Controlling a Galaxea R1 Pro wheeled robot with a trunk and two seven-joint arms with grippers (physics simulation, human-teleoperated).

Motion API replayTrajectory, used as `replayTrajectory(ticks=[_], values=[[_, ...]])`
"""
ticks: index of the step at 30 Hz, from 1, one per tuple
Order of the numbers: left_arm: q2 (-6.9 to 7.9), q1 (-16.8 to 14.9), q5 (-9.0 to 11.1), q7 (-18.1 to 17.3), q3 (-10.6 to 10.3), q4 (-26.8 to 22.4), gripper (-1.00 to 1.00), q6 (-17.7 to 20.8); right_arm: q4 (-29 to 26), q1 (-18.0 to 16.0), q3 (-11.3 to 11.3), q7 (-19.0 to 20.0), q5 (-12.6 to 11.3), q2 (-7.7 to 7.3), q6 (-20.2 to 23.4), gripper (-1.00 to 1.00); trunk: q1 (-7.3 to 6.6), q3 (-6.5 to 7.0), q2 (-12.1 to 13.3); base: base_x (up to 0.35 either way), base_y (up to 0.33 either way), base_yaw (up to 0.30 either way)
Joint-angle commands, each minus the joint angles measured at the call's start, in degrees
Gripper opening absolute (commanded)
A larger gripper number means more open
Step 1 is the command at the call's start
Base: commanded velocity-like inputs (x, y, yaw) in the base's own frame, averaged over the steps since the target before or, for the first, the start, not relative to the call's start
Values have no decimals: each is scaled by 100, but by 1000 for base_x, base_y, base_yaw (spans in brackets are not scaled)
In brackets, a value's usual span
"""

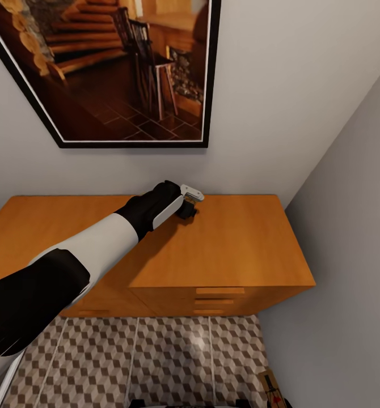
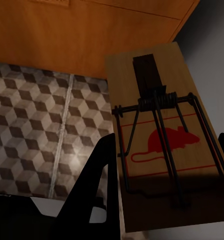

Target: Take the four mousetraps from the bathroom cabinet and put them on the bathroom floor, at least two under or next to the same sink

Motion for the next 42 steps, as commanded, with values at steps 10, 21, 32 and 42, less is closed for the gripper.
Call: replayTrajectory(ticks=[10,21,32,42], values=[[0,-8,61,47,-25,0,100,10,4,-1,-13,-35,54,2,-10,-100,3,-8,-9,6,0,0],[0,-8,61,47,-28,0,100,10,4,41,-13,-35,54,3,-10,-100,3,-18,-9,0,0,0],[0,-8,61,45,-31,55,100,10,4,43,-13,-35,54,3,-10,-100,3,-91,-9,0,0,0],[0,-8,67,38,-34,87,100,10,4,43,-13,-35,54,3,-10,-100,3,-166,-9,0,0,0]])
